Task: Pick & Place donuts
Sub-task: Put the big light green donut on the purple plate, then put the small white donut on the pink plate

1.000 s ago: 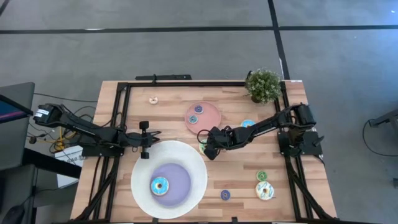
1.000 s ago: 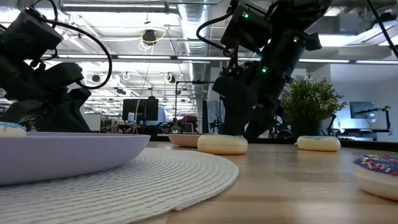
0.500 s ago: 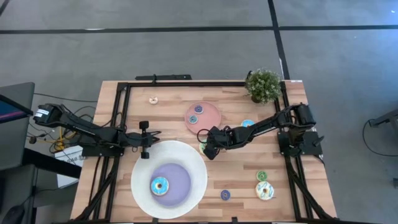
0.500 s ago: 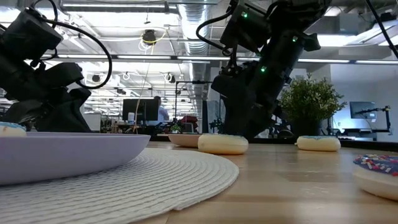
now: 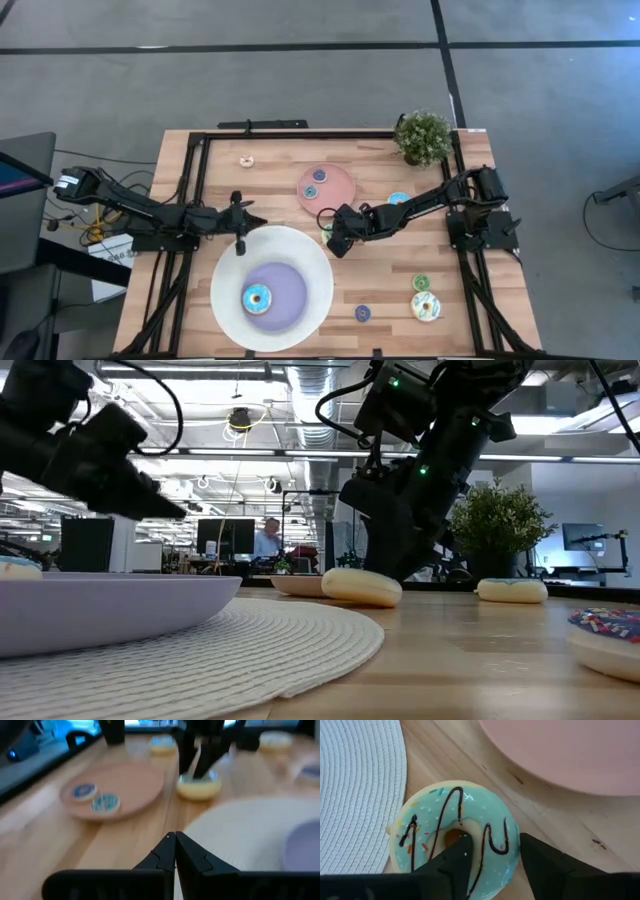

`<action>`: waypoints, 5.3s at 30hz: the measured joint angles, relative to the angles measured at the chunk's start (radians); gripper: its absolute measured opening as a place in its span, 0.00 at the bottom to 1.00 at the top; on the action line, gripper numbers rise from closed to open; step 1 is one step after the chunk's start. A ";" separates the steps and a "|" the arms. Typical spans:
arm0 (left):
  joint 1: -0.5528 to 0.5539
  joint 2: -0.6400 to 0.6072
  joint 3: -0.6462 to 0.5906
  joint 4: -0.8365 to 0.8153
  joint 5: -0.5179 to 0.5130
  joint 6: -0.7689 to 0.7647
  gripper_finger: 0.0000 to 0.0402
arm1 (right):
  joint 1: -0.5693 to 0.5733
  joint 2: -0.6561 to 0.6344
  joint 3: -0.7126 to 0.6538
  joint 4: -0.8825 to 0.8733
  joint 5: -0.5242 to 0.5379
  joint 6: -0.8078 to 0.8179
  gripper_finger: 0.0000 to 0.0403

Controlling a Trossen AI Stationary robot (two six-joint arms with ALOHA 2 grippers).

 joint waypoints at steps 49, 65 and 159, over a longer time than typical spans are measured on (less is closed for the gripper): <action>0.000 0.000 0.000 0.152 -0.090 0.032 0.01 | 0.143 0.480 0.870 -0.187 -0.151 -0.353 0.31; 0.000 0.000 0.000 0.158 -0.090 0.029 0.01 | 0.133 0.538 0.939 -0.224 -0.234 -0.344 0.31; 0.475 0.027 0.307 -0.489 -0.224 -0.523 0.98 | 0.106 -0.851 -0.812 0.753 -0.026 -0.395 0.33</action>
